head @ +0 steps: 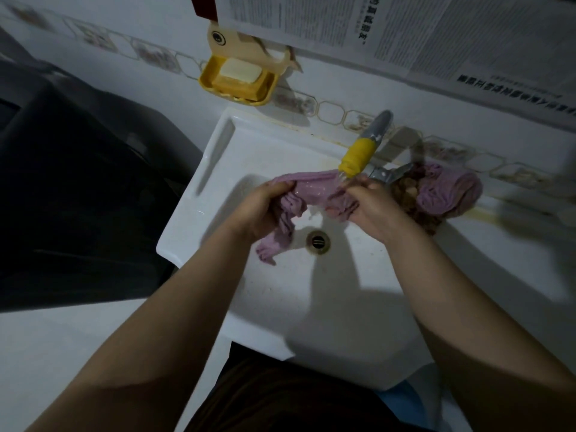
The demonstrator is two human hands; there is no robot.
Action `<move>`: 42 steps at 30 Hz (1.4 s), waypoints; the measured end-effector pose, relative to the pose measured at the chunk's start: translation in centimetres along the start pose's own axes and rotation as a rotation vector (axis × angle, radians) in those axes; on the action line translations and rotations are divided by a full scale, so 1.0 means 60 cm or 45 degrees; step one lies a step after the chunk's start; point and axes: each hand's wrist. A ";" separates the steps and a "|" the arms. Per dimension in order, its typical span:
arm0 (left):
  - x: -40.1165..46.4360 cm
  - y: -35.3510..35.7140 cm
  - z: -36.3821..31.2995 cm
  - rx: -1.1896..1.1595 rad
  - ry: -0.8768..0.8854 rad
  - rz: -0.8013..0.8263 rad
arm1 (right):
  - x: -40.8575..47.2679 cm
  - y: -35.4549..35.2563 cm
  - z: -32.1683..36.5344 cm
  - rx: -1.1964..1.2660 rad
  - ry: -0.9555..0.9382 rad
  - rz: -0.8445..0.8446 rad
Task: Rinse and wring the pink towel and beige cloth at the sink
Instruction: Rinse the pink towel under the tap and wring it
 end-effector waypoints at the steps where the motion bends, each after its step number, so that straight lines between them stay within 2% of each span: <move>1: 0.002 0.008 0.004 -0.108 -0.063 -0.036 | -0.002 0.010 -0.001 0.123 0.027 -0.038; 3: 0.002 0.027 0.009 -0.178 -0.127 -0.144 | -0.001 0.026 -0.001 0.192 0.086 -0.173; 5: 0.005 0.046 0.014 -0.119 -0.124 -0.302 | -0.001 0.040 -0.004 0.091 0.078 -0.310; 7: 0.007 0.062 0.015 -0.069 -0.145 -0.459 | -0.014 0.067 -0.020 -0.187 -0.138 -0.400; 10: 0.006 0.087 0.026 0.035 -0.069 -0.602 | -0.049 0.105 -0.050 -0.631 -0.557 -0.394; 12: 0.000 0.108 0.041 0.114 -0.040 -0.588 | -0.033 0.105 -0.037 -0.870 -0.578 -0.517; 14: -0.006 0.121 0.049 0.090 -0.103 -0.626 | -0.005 0.091 -0.011 -0.890 -0.375 -0.638; 15: -0.006 0.122 0.047 0.112 -0.063 -0.637 | 0.000 0.089 -0.005 -0.867 -0.350 -0.649; 17: 0.018 0.106 0.034 0.054 0.081 -0.621 | -0.008 0.098 -0.022 -0.907 -0.583 -0.545; 19: 0.020 0.101 0.035 0.393 0.181 -0.604 | -0.023 0.104 -0.041 -1.052 -0.754 -0.463; 21: 0.009 0.108 0.044 0.283 0.086 -0.546 | 0.003 0.090 -0.033 -1.100 -0.561 -0.513; 23: 0.005 0.117 0.059 0.252 -0.086 -0.608 | 0.021 0.076 -0.015 -0.992 -0.307 -0.535; 24: 0.007 0.114 0.058 0.363 -0.035 -0.604 | 0.015 0.078 -0.016 -0.920 -0.334 -0.534; 27: 0.009 0.097 0.036 0.454 0.044 -0.524 | -0.035 0.103 -0.053 -0.985 -0.725 -0.504; 28: 0.000 0.098 0.031 0.327 -0.031 -0.498 | -0.039 0.105 -0.055 -1.018 -0.759 -0.531; 30: -0.018 0.095 0.036 0.352 -0.058 -0.375 | -0.008 0.094 -0.039 -1.049 -0.554 -0.585; 32: -0.032 0.093 0.042 0.334 -0.188 -0.272 | 0.031 0.069 -0.016 -0.830 -0.265 -0.501; 35: -0.048 0.071 0.034 -0.007 -0.333 -0.078 | 0.052 0.034 -0.013 -0.398 0.019 -0.406; 37: -0.044 0.049 0.030 -0.201 -0.313 -0.110 | 0.052 0.017 -0.019 -0.179 0.105 -0.392; 39: -0.038 0.031 0.033 -0.261 -0.290 -0.205 | 0.054 0.000 -0.027 -0.214 0.149 -0.289; 42: -0.025 0.017 0.035 -0.312 -0.245 -0.329 | 0.045 -0.026 -0.034 -0.616 0.036 0.027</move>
Point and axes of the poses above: each hand's wrist, its own x-axis towards the middle knuckle, its own y-axis out of the palm, z = x × y, and after that the axes turned 15 degrees about -z, right-handed
